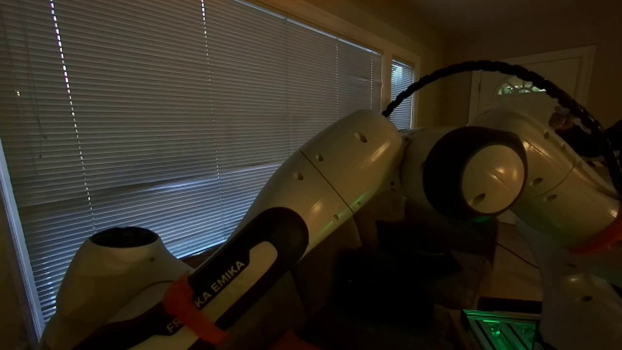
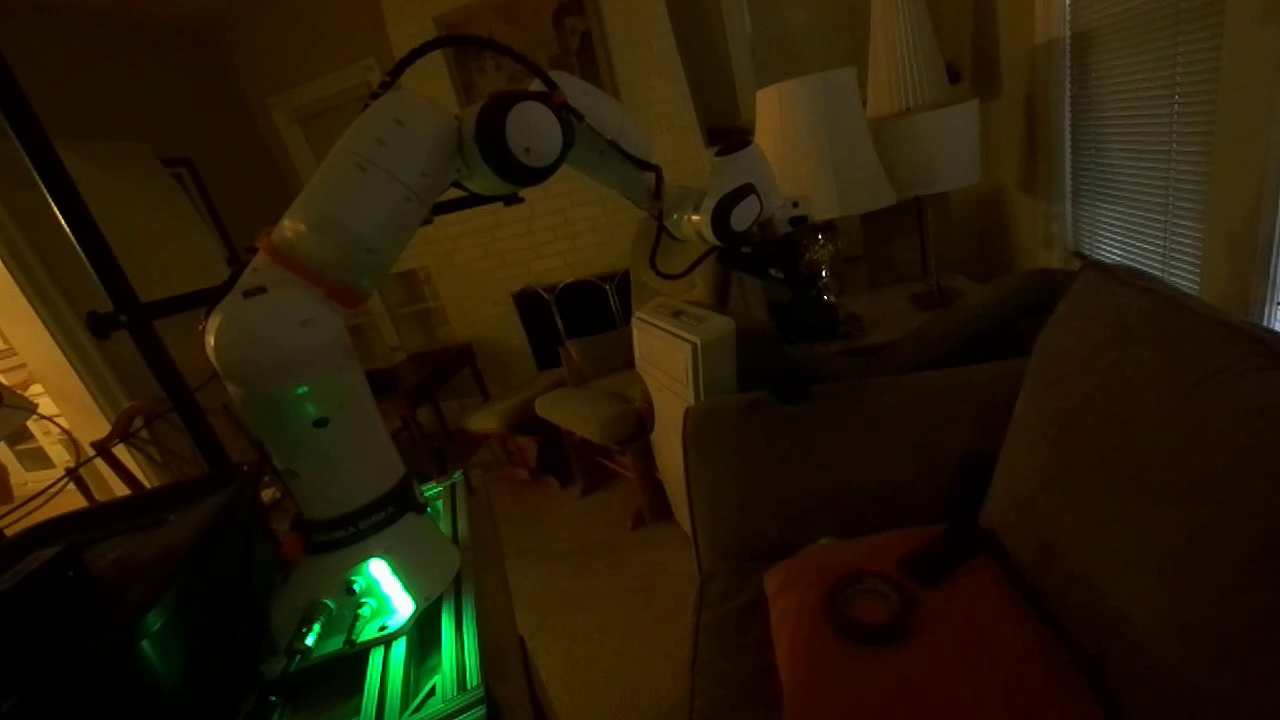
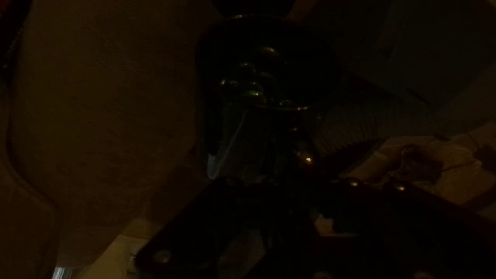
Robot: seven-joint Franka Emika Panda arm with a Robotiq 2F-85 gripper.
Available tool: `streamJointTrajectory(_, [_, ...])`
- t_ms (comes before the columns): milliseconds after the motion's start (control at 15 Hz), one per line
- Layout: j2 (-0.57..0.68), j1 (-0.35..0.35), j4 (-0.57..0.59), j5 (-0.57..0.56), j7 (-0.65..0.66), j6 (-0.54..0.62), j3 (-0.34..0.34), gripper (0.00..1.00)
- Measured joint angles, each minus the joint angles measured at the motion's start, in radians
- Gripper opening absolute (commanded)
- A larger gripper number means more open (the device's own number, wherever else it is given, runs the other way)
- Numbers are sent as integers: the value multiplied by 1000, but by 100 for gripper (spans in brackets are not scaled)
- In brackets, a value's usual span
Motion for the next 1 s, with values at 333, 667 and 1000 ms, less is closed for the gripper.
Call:
streamJointTrajectory(333, [14,7,-1,-20,0,0,-2,2])
streamJointTrajectory(667, [14,48,-1,-87,4,4,-36,2])
streamJointTrajectory(1000, [14,105,-3,-156,42,29,-91,2])
